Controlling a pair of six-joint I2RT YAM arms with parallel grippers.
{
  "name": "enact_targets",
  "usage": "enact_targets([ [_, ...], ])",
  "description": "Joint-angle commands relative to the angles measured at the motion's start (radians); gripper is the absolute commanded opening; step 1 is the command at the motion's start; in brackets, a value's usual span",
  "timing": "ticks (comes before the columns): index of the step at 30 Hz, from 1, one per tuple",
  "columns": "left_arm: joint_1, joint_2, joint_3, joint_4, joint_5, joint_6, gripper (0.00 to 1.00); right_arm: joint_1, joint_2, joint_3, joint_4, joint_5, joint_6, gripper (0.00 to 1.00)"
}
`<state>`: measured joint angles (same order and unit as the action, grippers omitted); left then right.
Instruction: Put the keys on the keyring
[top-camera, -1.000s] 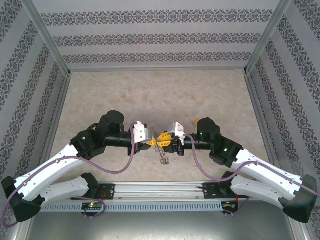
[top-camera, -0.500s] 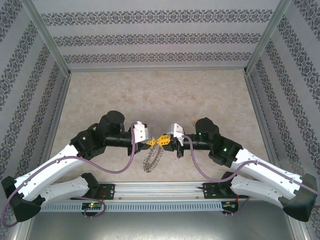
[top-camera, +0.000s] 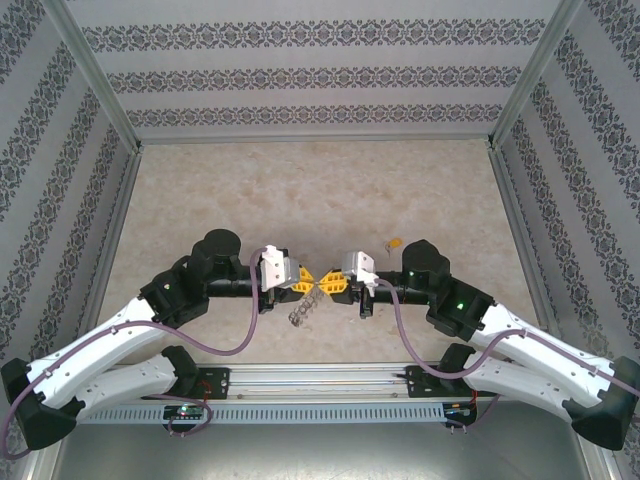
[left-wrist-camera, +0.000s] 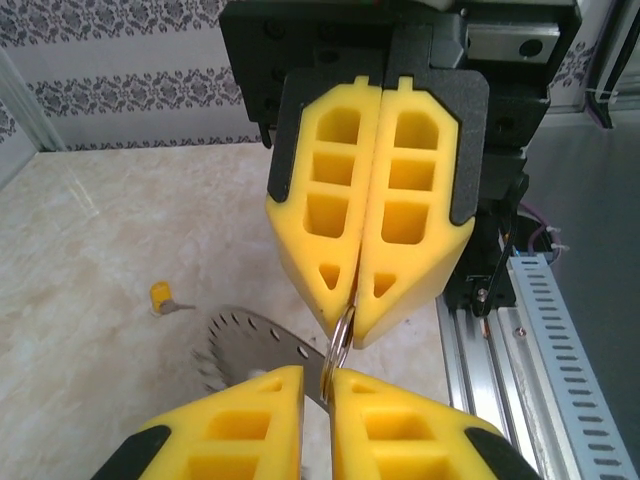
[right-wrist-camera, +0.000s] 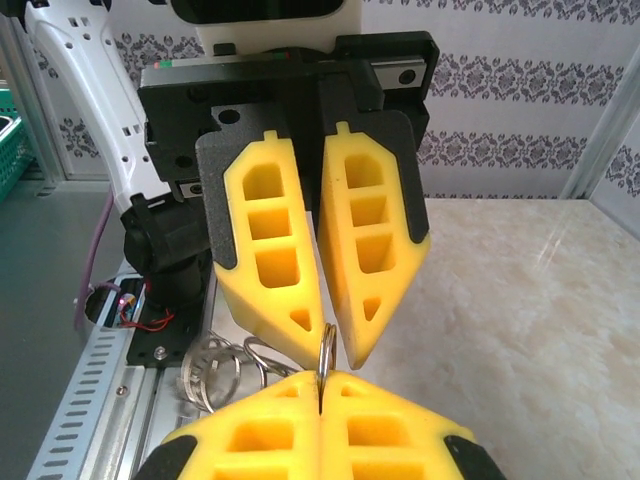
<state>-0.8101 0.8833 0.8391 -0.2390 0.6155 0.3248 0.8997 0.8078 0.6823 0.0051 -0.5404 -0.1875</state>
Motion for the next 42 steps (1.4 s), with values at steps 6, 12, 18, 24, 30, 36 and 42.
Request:
enact_targets([
  [6,-0.008,-0.006,-0.006,0.113,0.056,-0.045,0.15,0.013,-0.033,-0.026,0.075,-0.063,-0.015,0.0],
  [12,-0.008,0.001,-0.007,0.119,0.062,-0.046,0.06,0.013,-0.045,-0.033,0.088,-0.069,-0.015,0.0],
  [18,-0.008,-0.004,-0.013,0.132,0.05,-0.041,0.0,0.015,-0.048,-0.042,0.103,-0.07,-0.015,0.0],
  [24,-0.008,-0.01,-0.012,0.136,0.037,-0.032,0.0,0.016,-0.043,-0.047,0.098,-0.052,-0.01,0.0],
  [30,-0.019,-0.019,0.034,-0.008,-0.065,0.072,0.0,0.019,-0.085,-0.065,0.052,0.053,-0.005,0.21],
  [36,-0.141,0.031,0.143,-0.207,-0.353,0.233,0.0,0.02,-0.102,-0.056,-0.011,0.138,-0.028,0.28],
  [42,-0.194,0.077,0.204,-0.269,-0.443,0.285,0.0,0.019,-0.072,-0.044,-0.023,0.175,-0.048,0.28],
])
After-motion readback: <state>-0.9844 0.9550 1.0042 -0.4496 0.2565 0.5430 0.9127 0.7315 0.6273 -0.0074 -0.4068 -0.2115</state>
